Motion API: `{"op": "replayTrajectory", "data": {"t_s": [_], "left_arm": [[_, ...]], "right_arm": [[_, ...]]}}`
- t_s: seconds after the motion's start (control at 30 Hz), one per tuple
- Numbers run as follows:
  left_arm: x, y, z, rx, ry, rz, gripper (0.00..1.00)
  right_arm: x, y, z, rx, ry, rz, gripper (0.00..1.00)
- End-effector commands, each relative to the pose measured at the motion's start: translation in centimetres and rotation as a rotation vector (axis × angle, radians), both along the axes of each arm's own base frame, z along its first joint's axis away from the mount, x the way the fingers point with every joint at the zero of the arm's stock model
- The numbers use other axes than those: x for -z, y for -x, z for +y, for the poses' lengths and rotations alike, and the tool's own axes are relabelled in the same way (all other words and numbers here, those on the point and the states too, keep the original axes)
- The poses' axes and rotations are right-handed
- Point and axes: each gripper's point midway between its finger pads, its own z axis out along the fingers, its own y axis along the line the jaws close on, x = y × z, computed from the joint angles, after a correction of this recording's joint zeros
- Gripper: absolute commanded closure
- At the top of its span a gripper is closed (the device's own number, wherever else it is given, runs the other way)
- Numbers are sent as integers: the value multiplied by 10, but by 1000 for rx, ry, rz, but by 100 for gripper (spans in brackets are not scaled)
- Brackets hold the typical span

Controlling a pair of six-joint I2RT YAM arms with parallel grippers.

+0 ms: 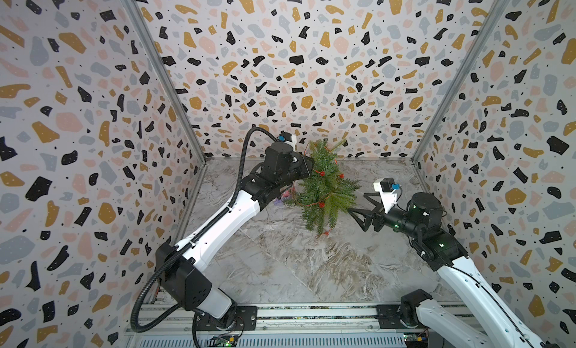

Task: Remove string lights from the small christmas tree
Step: Pick up the light string from the Christmas tree.

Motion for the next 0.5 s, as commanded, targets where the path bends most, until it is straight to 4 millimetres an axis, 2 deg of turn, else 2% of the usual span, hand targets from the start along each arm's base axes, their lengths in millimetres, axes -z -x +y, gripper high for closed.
{"op": "replayTrajectory", "data": {"t_s": [0.0,0.07,0.47], "left_arm": [[-24,2,-13,35,59,-43,69],[-21,1,-15,35,57,-34,69],[-25,3,-8,-1,73,-45,92]], "right_arm": [[-18,3,-1,5,-13,-54,0],[-17,2,-2,9,-12,-52,0],[-16,2,-4,21,-13,-53,0]]}}
